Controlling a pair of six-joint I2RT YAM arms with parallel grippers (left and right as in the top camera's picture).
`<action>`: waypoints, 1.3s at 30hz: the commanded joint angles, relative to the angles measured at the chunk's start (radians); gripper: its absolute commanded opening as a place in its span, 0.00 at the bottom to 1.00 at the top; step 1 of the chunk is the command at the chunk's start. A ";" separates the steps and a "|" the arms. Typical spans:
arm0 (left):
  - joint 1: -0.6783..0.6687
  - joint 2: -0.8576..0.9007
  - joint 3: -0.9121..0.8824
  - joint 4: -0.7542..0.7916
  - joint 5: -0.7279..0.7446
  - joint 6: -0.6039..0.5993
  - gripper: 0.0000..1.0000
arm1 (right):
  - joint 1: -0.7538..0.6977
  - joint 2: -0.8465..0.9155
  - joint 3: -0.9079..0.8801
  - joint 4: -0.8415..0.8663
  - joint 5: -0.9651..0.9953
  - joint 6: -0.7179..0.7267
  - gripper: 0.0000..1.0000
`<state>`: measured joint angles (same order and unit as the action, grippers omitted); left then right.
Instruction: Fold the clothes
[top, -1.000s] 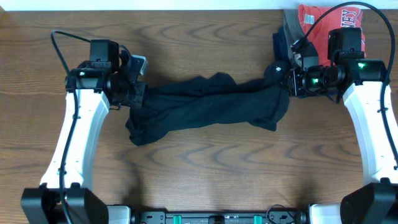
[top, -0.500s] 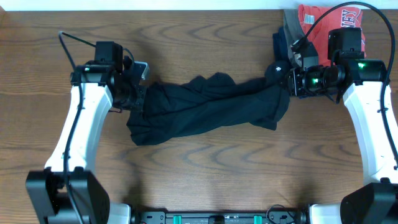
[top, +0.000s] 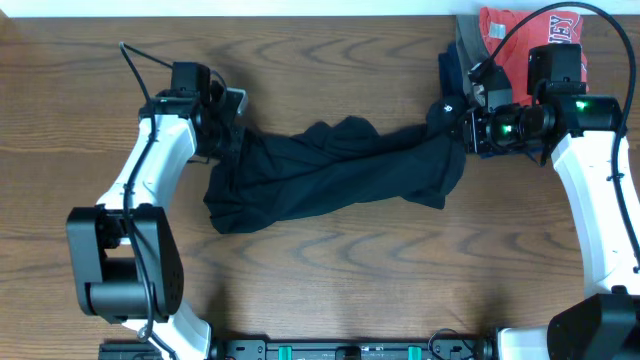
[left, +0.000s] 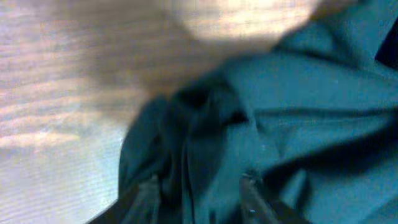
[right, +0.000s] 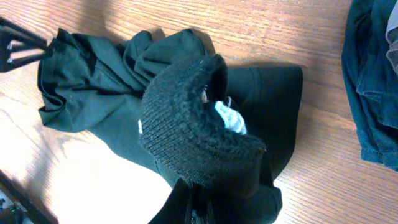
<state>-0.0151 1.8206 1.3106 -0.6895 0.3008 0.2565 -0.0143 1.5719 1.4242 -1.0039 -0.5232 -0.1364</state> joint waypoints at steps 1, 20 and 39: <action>-0.003 0.027 -0.004 0.042 0.030 0.009 0.53 | -0.004 -0.006 0.008 0.008 -0.012 -0.007 0.06; -0.049 0.063 -0.001 0.124 0.027 0.034 0.59 | -0.004 -0.006 0.008 0.025 -0.012 -0.007 0.08; -0.049 0.034 -0.013 0.093 -0.026 0.034 0.58 | -0.004 -0.006 0.008 0.023 -0.012 -0.007 0.08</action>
<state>-0.0673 1.8351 1.3064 -0.5968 0.3027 0.2703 -0.0143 1.5719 1.4242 -0.9817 -0.5236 -0.1364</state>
